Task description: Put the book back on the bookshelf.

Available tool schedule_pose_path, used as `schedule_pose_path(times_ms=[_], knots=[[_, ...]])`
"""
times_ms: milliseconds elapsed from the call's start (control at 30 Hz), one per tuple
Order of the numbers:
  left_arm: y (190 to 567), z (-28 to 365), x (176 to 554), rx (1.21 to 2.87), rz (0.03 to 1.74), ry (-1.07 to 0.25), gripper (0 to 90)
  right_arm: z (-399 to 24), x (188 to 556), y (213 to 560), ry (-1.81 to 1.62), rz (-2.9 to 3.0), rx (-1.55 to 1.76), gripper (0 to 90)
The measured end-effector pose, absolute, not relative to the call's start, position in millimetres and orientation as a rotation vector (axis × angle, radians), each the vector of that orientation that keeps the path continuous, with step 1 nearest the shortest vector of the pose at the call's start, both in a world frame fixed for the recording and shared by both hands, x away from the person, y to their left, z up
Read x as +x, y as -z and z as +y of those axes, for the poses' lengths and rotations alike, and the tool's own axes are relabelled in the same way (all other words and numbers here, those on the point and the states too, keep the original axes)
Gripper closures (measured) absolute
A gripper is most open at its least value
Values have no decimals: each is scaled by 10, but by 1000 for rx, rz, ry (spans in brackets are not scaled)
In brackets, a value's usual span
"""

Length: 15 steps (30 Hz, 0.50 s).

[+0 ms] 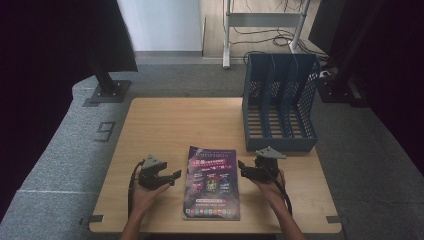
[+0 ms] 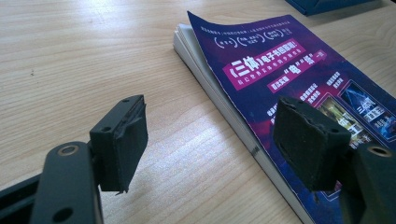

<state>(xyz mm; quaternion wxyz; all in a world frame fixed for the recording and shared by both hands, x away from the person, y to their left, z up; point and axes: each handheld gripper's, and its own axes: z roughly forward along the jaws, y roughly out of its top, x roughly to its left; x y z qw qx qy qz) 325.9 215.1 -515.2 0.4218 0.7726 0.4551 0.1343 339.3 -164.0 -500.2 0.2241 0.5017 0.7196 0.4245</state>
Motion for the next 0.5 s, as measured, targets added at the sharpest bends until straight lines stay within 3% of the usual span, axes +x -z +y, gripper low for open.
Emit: schedule_pose_path(times_ms=[500], knots=[[5128,2121,3237,1940,1126,-344,266,-1385,3389,5149,-1191,2072,1358,128]])
